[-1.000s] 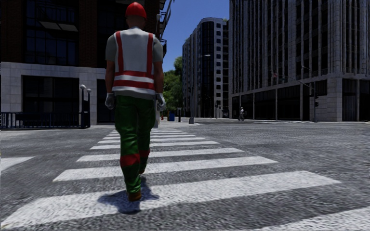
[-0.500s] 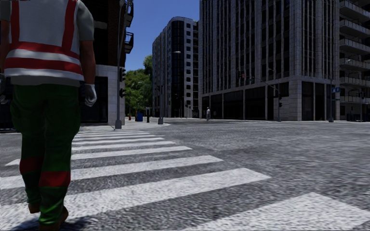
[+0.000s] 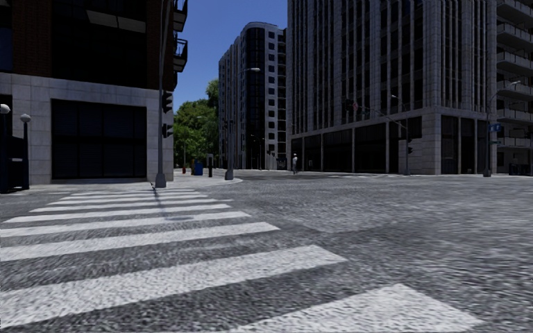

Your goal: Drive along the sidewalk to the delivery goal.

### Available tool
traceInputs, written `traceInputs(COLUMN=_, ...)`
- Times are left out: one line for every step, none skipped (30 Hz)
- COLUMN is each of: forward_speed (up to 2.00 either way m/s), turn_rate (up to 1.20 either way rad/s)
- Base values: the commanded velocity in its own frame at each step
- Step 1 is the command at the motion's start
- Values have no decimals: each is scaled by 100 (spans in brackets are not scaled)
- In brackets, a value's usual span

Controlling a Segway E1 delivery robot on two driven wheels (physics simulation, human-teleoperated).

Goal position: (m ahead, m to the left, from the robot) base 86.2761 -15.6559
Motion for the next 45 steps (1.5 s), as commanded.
traceInputs(forward_speed=200, turn_rate=12)
traceInputs(forward_speed=200, turn_rate=31)
traceInputs(forward_speed=200, turn_rate=31)
traceInputs(forward_speed=200, turn_rate=38)
traceInputs(forward_speed=200, turn_rate=43)
traceInputs(forward_speed=200, turn_rate=47)
traceInputs(forward_speed=200, turn_rate=47)
traceInputs(forward_speed=200, turn_rate=47)
traceInputs(forward_speed=200, turn_rate=48)
traceInputs(forward_speed=200, turn_rate=48)
traceInputs(forward_speed=200, turn_rate=48)
traceInputs(forward_speed=200, turn_rate=48)
traceInputs(forward_speed=200, turn_rate=48)
traceInputs(forward_speed=200, turn_rate=48)
traceInputs(forward_speed=200, turn_rate=48)
traceInputs(forward_speed=200, turn_rate=48)
traceInputs(forward_speed=200, turn_rate=48)
traceInputs(forward_speed=200, turn_rate=48)
traceInputs(forward_speed=200, turn_rate=48)
traceInputs(forward_speed=200, turn_rate=48)
traceInputs(forward_speed=200, turn_rate=48)
traceInputs(forward_speed=200, turn_rate=48)
traceInputs(forward_speed=200, turn_rate=48)
traceInputs(forward_speed=200, turn_rate=48)
traceInputs(forward_speed=200, turn_rate=48)
traceInputs(forward_speed=200, turn_rate=48)
traceInputs(forward_speed=200, turn_rate=48)
traceInputs(forward_speed=200, turn_rate=48)
traceInputs(forward_speed=200, turn_rate=48)
traceInputs(forward_speed=200, turn_rate=48)
traceInputs(forward_speed=200, turn_rate=48)
traceInputs(forward_speed=200, turn_rate=43)
traceInputs(forward_speed=200, turn_rate=39)
traceInputs(forward_speed=200, turn_rate=39)
traceInputs(forward_speed=200, turn_rate=36)
traceInputs(forward_speed=200, turn_rate=23)
traceInputs(forward_speed=200, turn_rate=0)
traceInputs(forward_speed=200, turn_rate=0)
traceInputs(forward_speed=200, turn_rate=0)
traceInputs(forward_speed=200, turn_rate=0)
traceInputs(forward_speed=200, turn_rate=0)
traceInputs(forward_speed=200, turn_rate=0)
traceInputs(forward_speed=200, turn_rate=0)
traceInputs(forward_speed=200, turn_rate=0)
traceInputs(forward_speed=200, turn_rate=0)
